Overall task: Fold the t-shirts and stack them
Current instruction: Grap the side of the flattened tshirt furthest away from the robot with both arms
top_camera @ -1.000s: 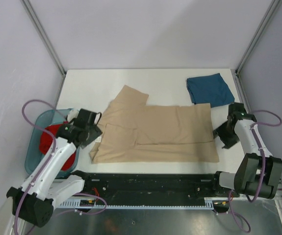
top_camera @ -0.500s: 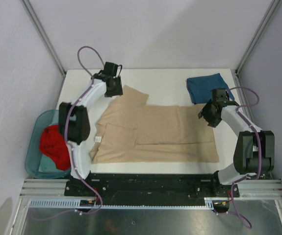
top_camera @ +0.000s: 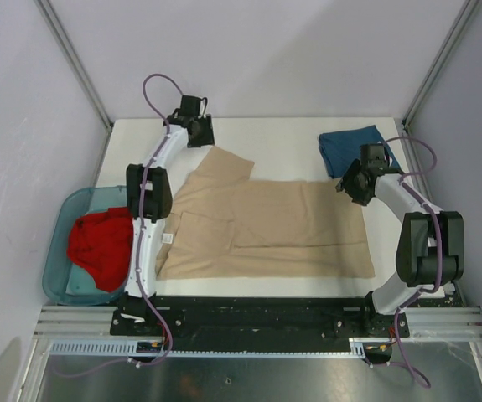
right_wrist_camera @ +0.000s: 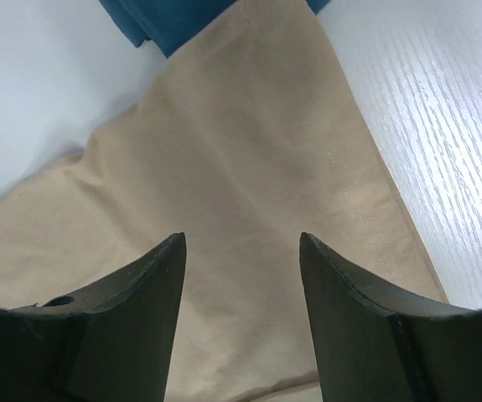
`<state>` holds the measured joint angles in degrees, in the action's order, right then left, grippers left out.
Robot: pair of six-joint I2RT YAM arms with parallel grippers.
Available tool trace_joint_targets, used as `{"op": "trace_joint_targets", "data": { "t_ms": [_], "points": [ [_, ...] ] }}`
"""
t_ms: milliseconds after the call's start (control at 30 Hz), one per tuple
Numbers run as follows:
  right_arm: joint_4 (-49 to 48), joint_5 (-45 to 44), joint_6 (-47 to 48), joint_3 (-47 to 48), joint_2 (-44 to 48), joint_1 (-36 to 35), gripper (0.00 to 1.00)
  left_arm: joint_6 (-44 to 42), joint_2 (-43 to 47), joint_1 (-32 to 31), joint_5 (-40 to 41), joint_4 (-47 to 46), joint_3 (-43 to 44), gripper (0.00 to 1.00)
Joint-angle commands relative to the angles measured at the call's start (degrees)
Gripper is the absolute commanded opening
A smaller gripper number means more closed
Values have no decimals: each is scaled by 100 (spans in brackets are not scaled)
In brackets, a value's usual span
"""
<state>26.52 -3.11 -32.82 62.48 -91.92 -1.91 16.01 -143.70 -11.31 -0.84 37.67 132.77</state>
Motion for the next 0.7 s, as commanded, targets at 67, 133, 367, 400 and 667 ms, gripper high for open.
{"op": "trace_joint_targets", "data": {
  "t_ms": [67,133,367,400,667],
  "points": [
    [-255,126,271,463,-172,14,61,59,-529,15,-521,-112,488,54],
    [-253,131,281,486,-198,9,60,102,-559,10,-524,-155,518,55],
    [-279,179,255,497,-216,1,60,266,-623,16,-497,-175,497,53],
    [-279,193,252,504,-223,4,60,286,-628,20,-497,-174,492,52],
    [-245,243,250,559,-260,13,60,446,-650,11,-566,-172,423,48]
  ]
}}
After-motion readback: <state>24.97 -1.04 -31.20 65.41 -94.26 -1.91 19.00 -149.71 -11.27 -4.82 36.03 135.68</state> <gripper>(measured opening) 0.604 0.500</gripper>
